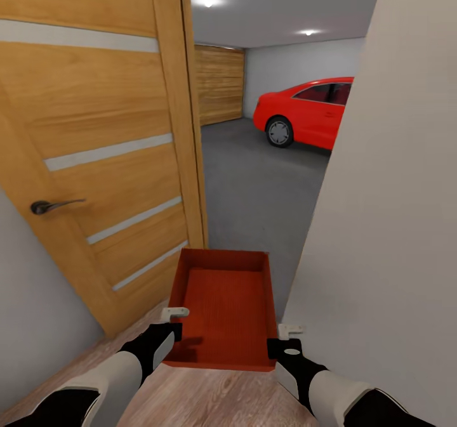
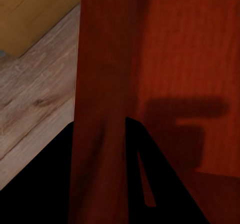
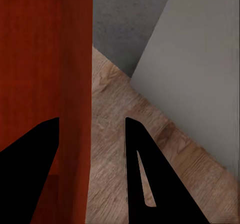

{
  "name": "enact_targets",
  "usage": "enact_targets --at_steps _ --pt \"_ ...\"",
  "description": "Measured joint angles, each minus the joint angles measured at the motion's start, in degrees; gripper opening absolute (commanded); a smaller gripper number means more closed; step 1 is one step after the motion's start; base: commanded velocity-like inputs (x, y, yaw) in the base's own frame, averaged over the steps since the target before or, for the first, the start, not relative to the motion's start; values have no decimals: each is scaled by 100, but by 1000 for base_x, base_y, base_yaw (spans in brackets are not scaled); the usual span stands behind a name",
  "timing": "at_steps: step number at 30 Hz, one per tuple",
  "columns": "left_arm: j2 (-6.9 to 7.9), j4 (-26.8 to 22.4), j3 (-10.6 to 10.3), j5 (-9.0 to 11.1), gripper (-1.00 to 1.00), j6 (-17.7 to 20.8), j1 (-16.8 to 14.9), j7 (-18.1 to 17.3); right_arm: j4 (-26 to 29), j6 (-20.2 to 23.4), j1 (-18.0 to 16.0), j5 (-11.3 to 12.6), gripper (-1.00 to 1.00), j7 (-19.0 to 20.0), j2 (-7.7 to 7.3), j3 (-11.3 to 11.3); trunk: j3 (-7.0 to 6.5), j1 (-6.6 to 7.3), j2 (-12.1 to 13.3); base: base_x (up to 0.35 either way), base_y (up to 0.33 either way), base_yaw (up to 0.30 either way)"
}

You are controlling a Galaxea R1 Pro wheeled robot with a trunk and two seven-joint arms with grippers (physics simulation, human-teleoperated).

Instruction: Move the two storage containers from the living room to the garage. In the garage, place one container on the floor and stack the other container on top of it (either order is fine).

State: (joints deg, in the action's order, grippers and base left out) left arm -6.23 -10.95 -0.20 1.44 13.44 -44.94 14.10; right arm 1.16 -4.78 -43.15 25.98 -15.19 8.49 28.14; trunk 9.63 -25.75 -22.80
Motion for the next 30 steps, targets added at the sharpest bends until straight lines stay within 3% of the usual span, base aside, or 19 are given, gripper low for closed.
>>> enact_targets --at_steps 9,23,30 --pt "1 8 5 -1 -100 1 1 0 -2 10 -1 -3 -100 2 1 2 0 1 0 23 0 -150" --pt "9 18 4 20 -100 2 1 -6 18 47 -1 10 -100 -1 0 25 0 3 -1 291 0 -2" --pt "6 11 12 1 -100 2 1 -7 10 29 -1 6 -100 1 1 14 0 0 0 58 37 0"
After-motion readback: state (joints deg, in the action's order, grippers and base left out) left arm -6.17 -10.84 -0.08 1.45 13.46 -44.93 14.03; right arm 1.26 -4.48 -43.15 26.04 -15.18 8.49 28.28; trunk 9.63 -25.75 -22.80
